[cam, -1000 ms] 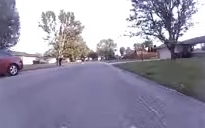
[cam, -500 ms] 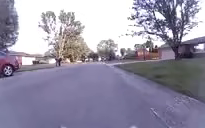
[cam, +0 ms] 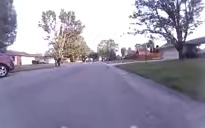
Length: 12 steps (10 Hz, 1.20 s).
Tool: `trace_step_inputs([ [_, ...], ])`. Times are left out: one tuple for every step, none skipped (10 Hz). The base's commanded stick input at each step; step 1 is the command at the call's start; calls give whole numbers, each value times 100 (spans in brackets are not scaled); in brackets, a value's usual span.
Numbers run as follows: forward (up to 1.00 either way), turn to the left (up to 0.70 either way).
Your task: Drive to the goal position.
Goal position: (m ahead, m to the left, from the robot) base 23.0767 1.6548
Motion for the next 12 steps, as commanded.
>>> trace_step_inputs([
  [100, 0],
  [100, 0],
  [100, 0],
  [100, 0],
  [100, 0],
  [100, 0],
  [100, 0],
  [100, 0],
  [100, 0],
  [100, 0],
  [100, 0],
  [100, 0],
])
